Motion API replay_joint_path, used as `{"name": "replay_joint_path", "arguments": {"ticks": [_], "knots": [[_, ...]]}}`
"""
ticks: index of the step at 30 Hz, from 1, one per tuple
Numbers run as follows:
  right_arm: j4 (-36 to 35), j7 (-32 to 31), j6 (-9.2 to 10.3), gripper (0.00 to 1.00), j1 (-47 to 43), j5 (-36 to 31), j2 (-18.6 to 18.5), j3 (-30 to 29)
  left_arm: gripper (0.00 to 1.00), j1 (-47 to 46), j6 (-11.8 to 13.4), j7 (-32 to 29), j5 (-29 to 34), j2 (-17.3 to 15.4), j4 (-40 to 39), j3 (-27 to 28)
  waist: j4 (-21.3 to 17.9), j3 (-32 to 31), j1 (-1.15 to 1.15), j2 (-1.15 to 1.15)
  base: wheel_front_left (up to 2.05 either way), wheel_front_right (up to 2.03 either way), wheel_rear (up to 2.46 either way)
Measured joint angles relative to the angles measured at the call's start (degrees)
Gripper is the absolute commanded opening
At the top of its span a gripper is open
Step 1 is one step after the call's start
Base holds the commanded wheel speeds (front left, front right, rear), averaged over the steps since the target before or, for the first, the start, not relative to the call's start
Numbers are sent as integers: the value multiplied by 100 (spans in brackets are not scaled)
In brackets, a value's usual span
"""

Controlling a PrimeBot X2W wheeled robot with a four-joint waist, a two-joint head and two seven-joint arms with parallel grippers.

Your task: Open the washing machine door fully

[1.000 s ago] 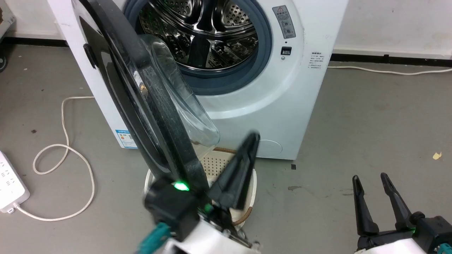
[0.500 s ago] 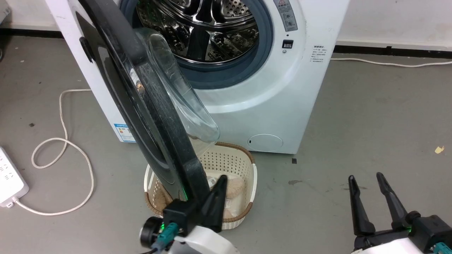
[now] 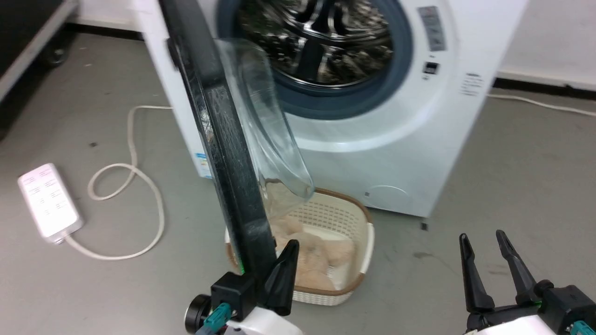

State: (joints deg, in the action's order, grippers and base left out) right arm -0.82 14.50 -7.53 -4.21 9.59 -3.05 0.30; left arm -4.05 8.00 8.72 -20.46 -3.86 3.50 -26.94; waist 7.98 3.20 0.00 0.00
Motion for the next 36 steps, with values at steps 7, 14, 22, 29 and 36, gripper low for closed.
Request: {"name": "replay_joint_path", "arguments": {"ticks": [7, 14, 22, 29, 36], "knots": [[30, -3, 0, 100, -12, 1, 0, 38, 0, 157, 82, 49, -53, -105, -34, 91, 640, -95, 0, 0, 0, 0, 0], [10, -82, 0, 100, -8, -10, 2, 197, 0, 171, 201, 51, -146, -310, -107, 431, 1259, -98, 0, 0, 0, 0, 0], [-137, -221, 0, 100, 25, -215, 3, 305, 0, -267, 311, 55, -341, -871, -3, 1203, 1510, 306, 0, 0, 0, 0, 0], [-369, -439, 0, 100, 265, -357, -88, 327, 0, -762, 333, -76, -708, -1646, 179, 2190, 1440, 813, 1, 0, 0, 0, 0], [-548, -594, 0, 100, 403, -359, -276, 289, 0, -1473, 116, -115, -1043, -2317, 1006, 2835, 1262, 1286, 1, 0, 0, 0, 0]]}}
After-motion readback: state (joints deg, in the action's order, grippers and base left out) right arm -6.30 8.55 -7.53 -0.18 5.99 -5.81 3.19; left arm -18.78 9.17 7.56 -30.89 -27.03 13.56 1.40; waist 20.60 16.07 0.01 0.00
